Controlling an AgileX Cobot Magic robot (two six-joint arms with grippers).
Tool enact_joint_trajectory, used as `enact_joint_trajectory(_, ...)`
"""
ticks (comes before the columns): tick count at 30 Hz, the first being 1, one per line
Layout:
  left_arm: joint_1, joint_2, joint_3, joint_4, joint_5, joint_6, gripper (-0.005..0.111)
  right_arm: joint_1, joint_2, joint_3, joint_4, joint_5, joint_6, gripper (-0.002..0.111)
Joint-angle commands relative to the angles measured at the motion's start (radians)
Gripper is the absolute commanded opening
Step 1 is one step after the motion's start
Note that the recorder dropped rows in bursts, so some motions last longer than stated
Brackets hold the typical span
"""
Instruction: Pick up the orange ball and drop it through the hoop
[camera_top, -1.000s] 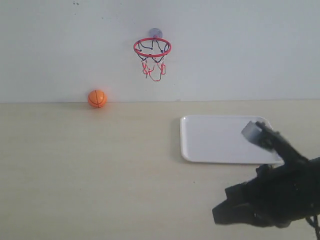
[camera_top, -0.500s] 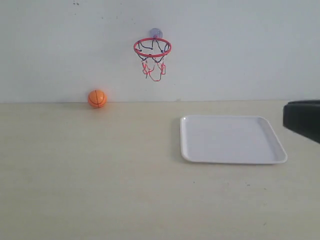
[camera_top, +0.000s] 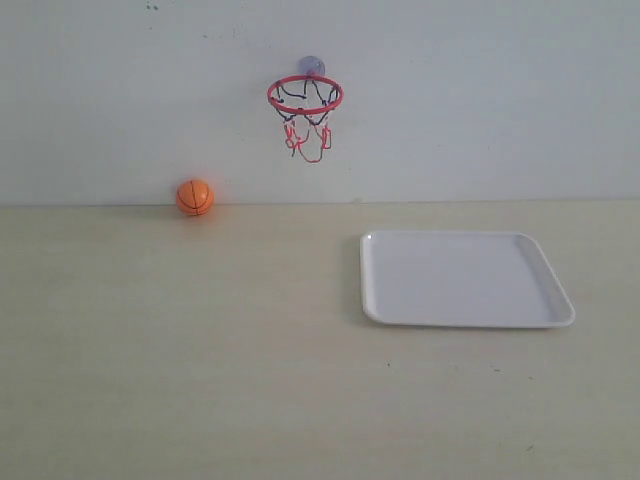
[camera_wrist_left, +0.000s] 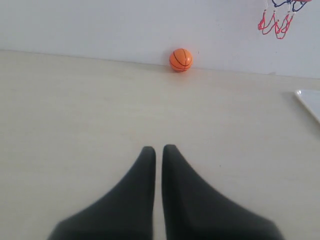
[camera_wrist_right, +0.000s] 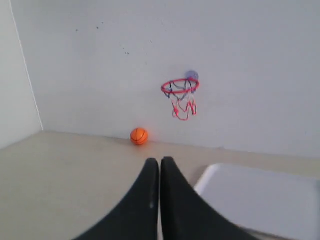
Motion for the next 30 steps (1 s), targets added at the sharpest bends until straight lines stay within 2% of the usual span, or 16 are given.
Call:
enact_joint_trajectory(1, 0.002, -0.002, 0.004, 0.001, -0.002, 0.005, 0.004, 0.000, -0.006, 0.093, 0.009, -0.034, 0.112, 0.000)
enact_joint_trajectory(4, 0.002, -0.002, 0.004, 0.001, -0.002, 0.005, 0.004, 0.000, -0.008, 0.154, 0.026, -0.137, 0.299, 0.000)
enact_joint_trajectory(8, 0.002, -0.002, 0.004, 0.001, -0.002, 0.005, 0.004, 0.000, -0.039, 0.154, 0.002, -0.307, 0.513, 0.000)
enact_joint_trajectory(10, 0.002, -0.002, 0.004, 0.001, -0.002, 0.005, 0.004, 0.000, -0.039, 0.154, -0.186, -0.322, 0.590, 0.000)
enact_joint_trajectory(11, 0.002, -0.002, 0.004, 0.001, -0.002, 0.005, 0.004, 0.000, -0.039, 0.154, -0.383, -0.301, 0.634, 0.000)
enact_joint_trajectory(12, 0.002, -0.002, 0.004, 0.001, -0.002, 0.005, 0.004, 0.000, -0.039, 0.154, -0.488, -0.270, 0.683, 0.000)
enact_joint_trajectory(13, 0.002, -0.002, 0.004, 0.001, -0.002, 0.005, 0.004, 0.000, -0.039, 0.154, -0.680, -0.230, 0.796, 0.000)
enact_joint_trajectory(15, 0.002, -0.002, 0.004, 0.001, -0.002, 0.005, 0.004, 0.000, -0.039, 0.154, -0.880, -0.176, 0.914, 0.000)
enact_joint_trajectory(17, 0.002, -0.002, 0.004, 0.001, -0.002, 0.005, 0.004, 0.000, -0.039, 0.154, -0.988, -0.095, 0.991, 0.000)
enact_joint_trajectory(21, 0.002, -0.002, 0.004, 0.001, -0.002, 0.005, 0.004, 0.000, -0.039, 0.154, -1.119, 0.002, 1.094, 0.000)
enact_joint_trajectory(24, 0.002, -0.002, 0.004, 0.001, -0.002, 0.005, 0.004, 0.000, -0.039, 0.154, -1.136, 0.087, 1.103, 0.000)
enact_joint_trajectory(30, 0.002, -0.002, 0.004, 0.001, -0.002, 0.005, 0.004, 0.000, -0.039, 0.154, -1.136, 0.086, 1.123, 0.000)
